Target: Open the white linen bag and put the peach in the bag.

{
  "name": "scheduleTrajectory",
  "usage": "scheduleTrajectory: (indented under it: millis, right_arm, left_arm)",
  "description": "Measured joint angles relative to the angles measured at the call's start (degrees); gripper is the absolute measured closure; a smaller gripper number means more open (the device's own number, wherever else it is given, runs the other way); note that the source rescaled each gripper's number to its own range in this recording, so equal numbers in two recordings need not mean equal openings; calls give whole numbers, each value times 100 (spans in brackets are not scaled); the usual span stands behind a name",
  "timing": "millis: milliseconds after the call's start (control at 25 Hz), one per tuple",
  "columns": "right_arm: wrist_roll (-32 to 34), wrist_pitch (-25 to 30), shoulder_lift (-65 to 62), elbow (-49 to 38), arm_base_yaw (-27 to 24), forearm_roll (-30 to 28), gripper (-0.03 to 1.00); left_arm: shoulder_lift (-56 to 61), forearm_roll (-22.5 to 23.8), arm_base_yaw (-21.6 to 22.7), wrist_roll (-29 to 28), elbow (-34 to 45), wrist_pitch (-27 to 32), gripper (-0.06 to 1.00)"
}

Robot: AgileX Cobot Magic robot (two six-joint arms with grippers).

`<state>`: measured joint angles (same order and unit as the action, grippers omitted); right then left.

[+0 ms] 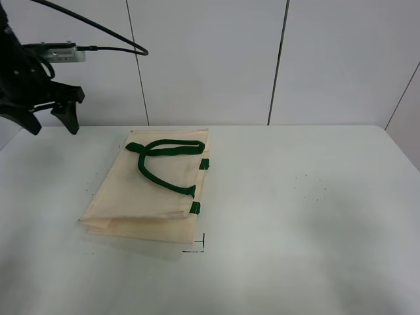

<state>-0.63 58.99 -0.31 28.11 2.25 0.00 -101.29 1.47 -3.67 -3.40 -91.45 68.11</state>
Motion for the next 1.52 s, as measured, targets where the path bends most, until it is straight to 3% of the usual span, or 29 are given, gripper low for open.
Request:
scheduleTrajectory:
  millis: [440,720,1040,1320,1520]
  right_arm:
    - [0,0,0,0,0,0,-3]
    - [0,0,0,0,0,0,-3]
    - [0,0,0,0,0,0,-3]
    - [0,0,0,0,0,0,-3]
    - [0,0,0,0,0,0,-3]
  left_arm:
    - [3784,133,0,0,3987,-21,-6]
    - [6405,127,0,74,5971,-545,-5]
    - [8828,-218,0,525,6317,-749,-5]
    - [9552,-213,21,551,6317,-749,-5]
    - [9787,-213,315,555,6336,-749,-5]
